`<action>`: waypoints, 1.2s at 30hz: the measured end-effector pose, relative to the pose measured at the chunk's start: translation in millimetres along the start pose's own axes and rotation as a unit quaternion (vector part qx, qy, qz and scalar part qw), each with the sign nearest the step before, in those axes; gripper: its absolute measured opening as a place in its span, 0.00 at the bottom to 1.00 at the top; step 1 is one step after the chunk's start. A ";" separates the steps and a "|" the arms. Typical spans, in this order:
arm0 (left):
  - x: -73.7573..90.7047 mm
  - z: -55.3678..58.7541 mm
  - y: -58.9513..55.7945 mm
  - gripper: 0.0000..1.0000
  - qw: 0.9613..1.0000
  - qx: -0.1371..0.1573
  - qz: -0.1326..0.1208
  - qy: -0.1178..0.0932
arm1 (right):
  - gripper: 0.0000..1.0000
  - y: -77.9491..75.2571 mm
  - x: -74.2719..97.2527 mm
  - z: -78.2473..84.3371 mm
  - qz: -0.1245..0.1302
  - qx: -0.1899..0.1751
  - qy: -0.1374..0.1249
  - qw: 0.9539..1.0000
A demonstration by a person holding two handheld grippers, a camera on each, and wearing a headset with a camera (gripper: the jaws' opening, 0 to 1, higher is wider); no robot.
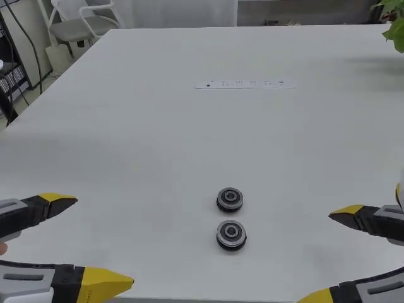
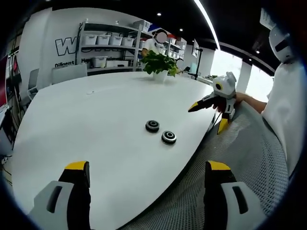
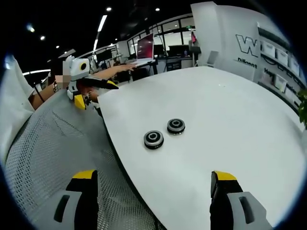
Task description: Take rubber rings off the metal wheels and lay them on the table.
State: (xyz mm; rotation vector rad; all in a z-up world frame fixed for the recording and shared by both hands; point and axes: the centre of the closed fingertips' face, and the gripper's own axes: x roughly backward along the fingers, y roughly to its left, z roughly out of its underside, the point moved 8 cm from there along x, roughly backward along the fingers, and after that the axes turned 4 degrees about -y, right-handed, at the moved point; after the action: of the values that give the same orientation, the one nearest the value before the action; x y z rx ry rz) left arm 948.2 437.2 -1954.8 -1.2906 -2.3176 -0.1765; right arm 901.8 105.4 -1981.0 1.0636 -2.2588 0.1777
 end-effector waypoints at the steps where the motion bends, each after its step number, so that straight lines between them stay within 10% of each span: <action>1: 0.1 -1.2 -0.1 0.99 1.000 -0.005 0.000 0.001 | 0.94 0.0 2.1 -3.2 -0.002 0.008 -0.004 1.000; 12: -6.4 -37.1 -7.2 0.98 0.997 -0.073 0.019 -0.016 | 0.83 -7.1 14.7 -52.0 -0.003 0.042 -0.051 0.998; 28: -33.4 -73.7 -1.2 0.89 0.991 -0.117 0.049 -0.046 | 0.70 -7.3 -28.0 -115.4 -0.055 0.116 -0.071 0.989; 36: -65.5 -87.2 -9.3 0.79 0.983 -0.140 0.104 -0.054 | 0.66 -5.4 -49.7 -128.7 -0.064 0.163 -0.078 0.981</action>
State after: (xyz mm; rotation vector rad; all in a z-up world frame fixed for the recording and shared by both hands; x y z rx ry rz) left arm 999.4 352.7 -1907.7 -1.7095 -2.2871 -0.3806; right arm 991.7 181.6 -1909.0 1.4342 -2.3423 0.4356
